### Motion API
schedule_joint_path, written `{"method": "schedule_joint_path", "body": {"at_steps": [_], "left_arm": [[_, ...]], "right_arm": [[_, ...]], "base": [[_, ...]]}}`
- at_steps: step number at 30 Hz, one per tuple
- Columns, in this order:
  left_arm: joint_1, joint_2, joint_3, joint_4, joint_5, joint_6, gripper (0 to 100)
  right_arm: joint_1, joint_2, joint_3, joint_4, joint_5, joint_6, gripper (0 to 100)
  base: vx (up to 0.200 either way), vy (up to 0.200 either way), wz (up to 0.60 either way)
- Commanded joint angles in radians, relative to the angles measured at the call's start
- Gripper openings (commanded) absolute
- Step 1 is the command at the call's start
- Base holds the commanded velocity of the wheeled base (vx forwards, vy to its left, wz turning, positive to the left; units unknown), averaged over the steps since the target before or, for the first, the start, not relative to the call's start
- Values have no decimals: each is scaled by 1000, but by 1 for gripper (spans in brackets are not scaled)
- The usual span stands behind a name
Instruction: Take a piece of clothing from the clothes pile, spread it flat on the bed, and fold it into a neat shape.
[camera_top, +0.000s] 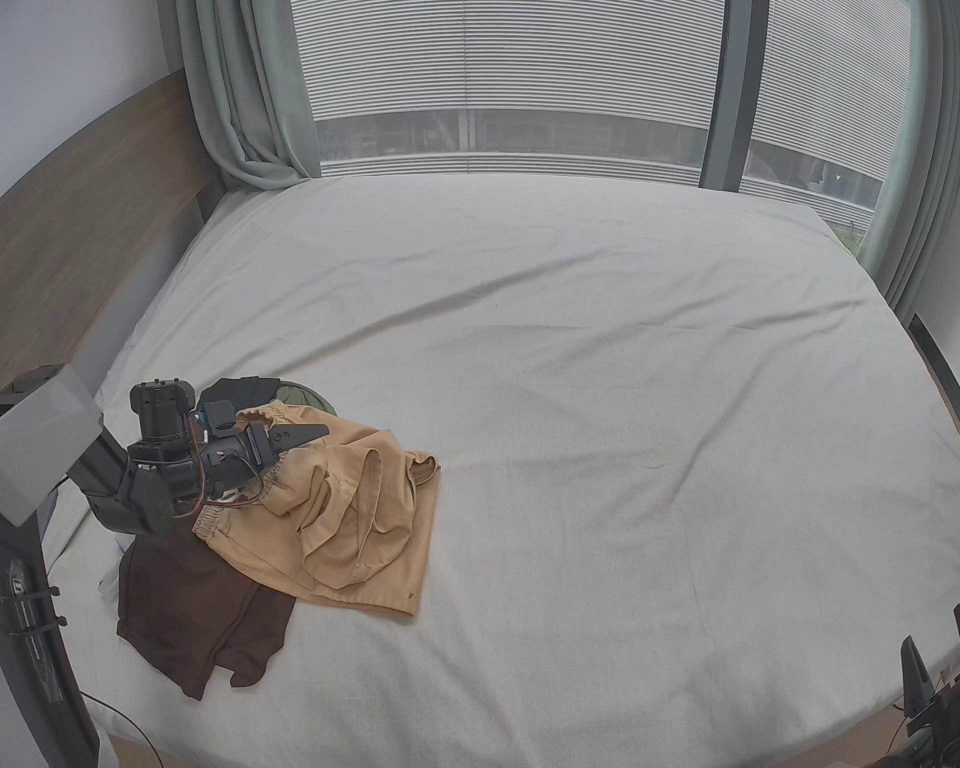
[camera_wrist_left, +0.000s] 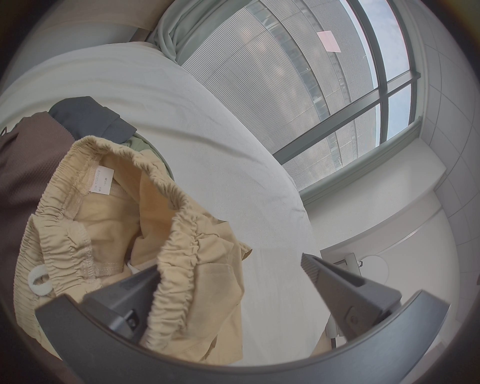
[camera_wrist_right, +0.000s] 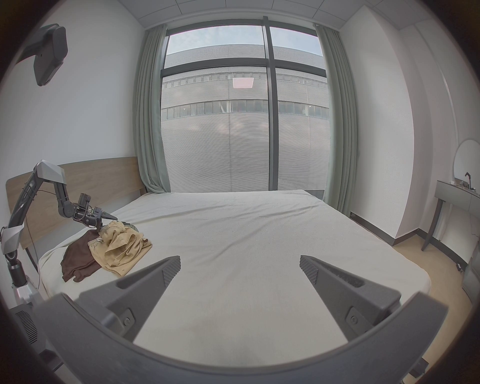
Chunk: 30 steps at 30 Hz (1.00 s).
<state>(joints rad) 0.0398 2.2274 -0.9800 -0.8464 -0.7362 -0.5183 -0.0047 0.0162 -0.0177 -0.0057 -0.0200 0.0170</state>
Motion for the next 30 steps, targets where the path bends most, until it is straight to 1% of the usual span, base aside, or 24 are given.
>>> {"method": "schedule_joint_path", "body": {"at_steps": [1,6,11,17,21,23,24,28,30], "left_arm": [[-1,18,-11,-2,0,0,0],[-1,20,-12,-3,0,-2,0],[0,4,15,-5,-8,-3,0],[0,-103,101,-39,-19,-2,0],[-6,-227,165,-49,-20,-49,0],[-8,-255,178,-49,-20,-65,0],[-14,-301,196,-49,-20,-97,0],[-17,-390,233,-49,-20,-170,0],[-18,-408,248,-51,-22,-177,0]], "right_arm": [[0,-7,18,0,0,0,100],[0,-7,18,0,-1,0,100],[0,-7,18,0,-1,1,100],[0,-7,18,0,-1,1,100],[0,-7,18,0,-1,1,100],[0,-7,18,0,-1,0,100],[0,-7,18,0,-1,0,100],[0,-7,18,0,-1,0,100],[0,-5,18,0,-1,0,100]], "base": [[0,0,0],[0,0,0],[0,0,0],[0,0,0],[0,0,0],[0,0,0],[0,0,0],[0,0,0],[0,0,0]]}}
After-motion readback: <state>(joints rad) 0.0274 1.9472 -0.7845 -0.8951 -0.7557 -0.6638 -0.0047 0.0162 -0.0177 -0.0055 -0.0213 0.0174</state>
